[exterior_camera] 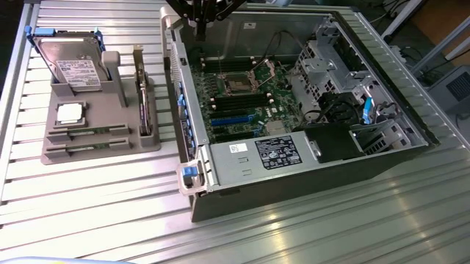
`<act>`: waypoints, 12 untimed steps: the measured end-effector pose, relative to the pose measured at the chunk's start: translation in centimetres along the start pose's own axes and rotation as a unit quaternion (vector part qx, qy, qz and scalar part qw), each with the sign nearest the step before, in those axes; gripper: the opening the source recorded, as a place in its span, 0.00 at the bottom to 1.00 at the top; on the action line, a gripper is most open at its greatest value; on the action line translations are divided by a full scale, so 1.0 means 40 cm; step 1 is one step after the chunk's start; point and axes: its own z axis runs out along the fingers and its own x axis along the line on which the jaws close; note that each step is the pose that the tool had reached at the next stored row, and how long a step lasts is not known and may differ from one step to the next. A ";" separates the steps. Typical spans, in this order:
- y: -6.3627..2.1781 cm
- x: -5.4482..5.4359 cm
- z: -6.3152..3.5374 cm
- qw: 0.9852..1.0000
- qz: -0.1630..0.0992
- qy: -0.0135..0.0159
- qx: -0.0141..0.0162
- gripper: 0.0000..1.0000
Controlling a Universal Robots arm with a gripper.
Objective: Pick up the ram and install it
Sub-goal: 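Reach for the ram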
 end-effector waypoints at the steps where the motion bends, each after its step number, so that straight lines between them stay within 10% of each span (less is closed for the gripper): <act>1: 0.000 0.001 0.000 1.000 0.000 0.000 0.000 0.10; 12: -0.001 0.019 0.000 1.000 0.000 0.000 0.000 0.10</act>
